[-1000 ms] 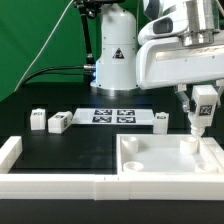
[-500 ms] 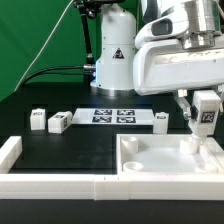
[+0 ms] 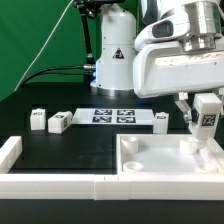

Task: Assemble one leg

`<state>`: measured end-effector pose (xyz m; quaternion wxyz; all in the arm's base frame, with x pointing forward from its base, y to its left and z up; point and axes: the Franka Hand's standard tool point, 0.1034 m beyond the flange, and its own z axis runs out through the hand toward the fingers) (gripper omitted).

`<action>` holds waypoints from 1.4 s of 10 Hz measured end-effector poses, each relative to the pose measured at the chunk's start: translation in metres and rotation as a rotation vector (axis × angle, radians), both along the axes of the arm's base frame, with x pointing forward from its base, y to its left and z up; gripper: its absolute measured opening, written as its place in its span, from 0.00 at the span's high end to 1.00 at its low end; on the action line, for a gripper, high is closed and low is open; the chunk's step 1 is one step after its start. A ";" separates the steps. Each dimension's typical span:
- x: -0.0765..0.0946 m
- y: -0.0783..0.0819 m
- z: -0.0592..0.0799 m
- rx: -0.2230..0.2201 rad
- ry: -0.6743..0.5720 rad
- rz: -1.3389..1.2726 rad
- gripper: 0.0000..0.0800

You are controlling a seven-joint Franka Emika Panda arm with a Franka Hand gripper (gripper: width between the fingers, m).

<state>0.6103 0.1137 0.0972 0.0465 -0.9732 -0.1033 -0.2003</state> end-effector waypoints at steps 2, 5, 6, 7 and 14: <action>0.016 -0.002 0.000 0.001 -0.017 -0.002 0.64; 0.015 0.001 -0.011 0.002 -0.010 0.000 0.64; 0.014 0.003 -0.015 0.003 -0.015 0.003 0.64; 0.012 0.008 -0.019 0.006 -0.017 0.006 0.64; 0.019 0.010 -0.018 0.005 -0.135 0.013 0.64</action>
Offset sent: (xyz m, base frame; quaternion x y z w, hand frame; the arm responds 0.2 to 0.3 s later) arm 0.0155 0.0021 -0.0077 -0.0033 0.0137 -0.0050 0.9999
